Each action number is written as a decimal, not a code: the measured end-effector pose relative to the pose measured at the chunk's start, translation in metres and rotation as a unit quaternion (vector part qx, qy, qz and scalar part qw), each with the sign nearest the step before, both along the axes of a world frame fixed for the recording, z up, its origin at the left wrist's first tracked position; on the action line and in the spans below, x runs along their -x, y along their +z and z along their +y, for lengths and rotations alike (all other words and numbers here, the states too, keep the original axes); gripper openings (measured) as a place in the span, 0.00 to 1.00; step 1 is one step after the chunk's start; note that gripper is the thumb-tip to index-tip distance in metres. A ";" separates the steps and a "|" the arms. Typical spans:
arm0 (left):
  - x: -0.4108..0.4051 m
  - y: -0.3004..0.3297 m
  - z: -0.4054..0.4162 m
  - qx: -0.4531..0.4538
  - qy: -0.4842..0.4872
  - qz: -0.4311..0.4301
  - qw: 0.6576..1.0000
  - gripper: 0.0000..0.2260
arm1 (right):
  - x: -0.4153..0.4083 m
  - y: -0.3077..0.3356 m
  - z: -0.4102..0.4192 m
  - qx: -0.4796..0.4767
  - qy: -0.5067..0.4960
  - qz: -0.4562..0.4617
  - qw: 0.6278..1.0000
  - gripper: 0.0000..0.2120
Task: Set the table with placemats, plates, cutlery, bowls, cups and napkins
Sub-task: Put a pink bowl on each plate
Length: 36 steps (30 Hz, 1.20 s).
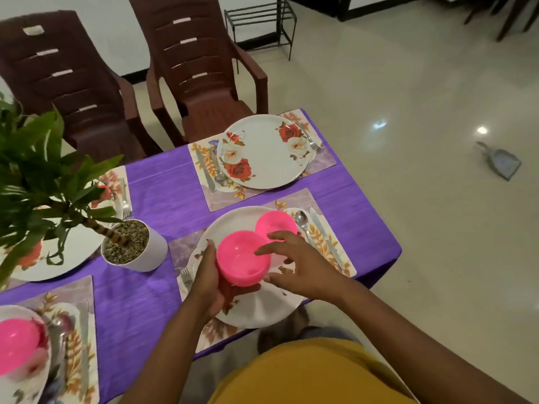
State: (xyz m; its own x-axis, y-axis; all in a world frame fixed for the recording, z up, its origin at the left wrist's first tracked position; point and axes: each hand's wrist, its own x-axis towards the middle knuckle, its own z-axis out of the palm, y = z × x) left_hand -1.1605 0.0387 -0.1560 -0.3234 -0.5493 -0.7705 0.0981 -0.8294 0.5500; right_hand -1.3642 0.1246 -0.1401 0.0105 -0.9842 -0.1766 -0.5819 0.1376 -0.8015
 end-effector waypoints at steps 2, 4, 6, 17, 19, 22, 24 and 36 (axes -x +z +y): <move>0.007 0.001 0.000 -0.002 -0.045 0.004 0.999 0.29 | 0.003 -0.001 0.004 0.008 -0.007 0.009 1.000 0.18; 0.014 0.002 0.002 -0.001 -0.075 0.002 0.997 0.29 | 0.009 -0.001 0.010 0.004 -0.015 0.011 1.000 0.14; 0.023 0.002 0.004 0.002 -0.094 0.003 0.996 0.29 | 0.017 0.000 0.017 0.000 -0.029 0.011 1.000 0.12; 0.133 0.004 0.017 0.036 -0.163 -0.002 0.986 0.23 | 0.103 -0.006 0.058 -0.021 -0.145 -0.014 0.989 0.10; 0.162 0.005 0.022 0.022 -0.163 0.001 0.986 0.21 | 0.126 -0.012 0.066 -0.015 -0.171 -0.034 0.985 0.10; 0.219 -0.001 0.027 0.010 -0.169 -0.011 0.985 0.24 | 0.178 -0.021 0.076 -0.009 -0.184 -0.052 0.982 0.12; 0.254 -0.005 0.032 0.016 -0.175 -0.022 0.984 0.27 | 0.215 -0.023 0.080 -0.008 -0.183 -0.057 0.981 0.12; 0.462 -0.015 0.080 0.010 -0.120 -0.007 0.993 0.29 | 0.454 0.002 0.101 -0.006 -0.164 -0.114 0.980 0.10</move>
